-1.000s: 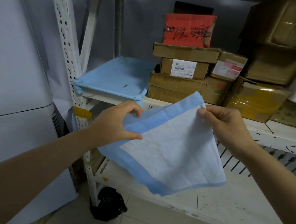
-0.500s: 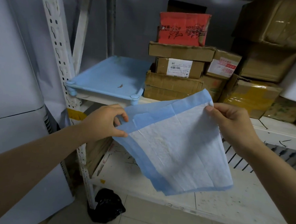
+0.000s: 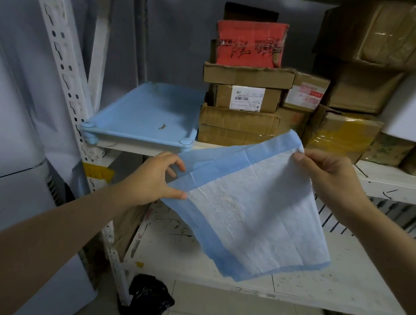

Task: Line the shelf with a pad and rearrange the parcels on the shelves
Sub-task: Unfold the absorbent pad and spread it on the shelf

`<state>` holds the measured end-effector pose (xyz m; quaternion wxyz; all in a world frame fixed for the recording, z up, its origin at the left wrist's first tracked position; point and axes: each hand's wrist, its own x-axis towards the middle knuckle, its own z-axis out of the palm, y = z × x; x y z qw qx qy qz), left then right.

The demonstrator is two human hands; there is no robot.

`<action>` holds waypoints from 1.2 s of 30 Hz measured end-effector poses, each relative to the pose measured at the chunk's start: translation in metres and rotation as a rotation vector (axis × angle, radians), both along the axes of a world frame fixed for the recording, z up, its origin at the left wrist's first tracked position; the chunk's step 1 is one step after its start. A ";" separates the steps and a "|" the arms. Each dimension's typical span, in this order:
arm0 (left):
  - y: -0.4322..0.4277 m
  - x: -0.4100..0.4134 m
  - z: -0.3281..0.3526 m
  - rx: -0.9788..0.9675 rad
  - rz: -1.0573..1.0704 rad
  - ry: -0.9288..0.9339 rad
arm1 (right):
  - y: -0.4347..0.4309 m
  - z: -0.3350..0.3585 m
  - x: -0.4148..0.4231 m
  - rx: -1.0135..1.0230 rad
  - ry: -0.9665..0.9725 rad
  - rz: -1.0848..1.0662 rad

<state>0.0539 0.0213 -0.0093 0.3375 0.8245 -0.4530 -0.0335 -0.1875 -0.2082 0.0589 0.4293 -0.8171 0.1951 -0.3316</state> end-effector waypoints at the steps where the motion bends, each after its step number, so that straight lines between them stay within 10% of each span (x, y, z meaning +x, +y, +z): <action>1: 0.000 0.001 0.000 0.032 0.003 0.042 | 0.001 0.000 0.000 -0.001 0.000 -0.010; 14: 0.001 0.005 0.003 -0.001 -0.233 -0.041 | 0.011 -0.009 -0.014 -0.016 0.008 -0.055; 36: 0.003 -0.017 0.092 -0.191 0.012 0.108 | -0.026 -0.021 -0.033 0.198 0.126 -0.064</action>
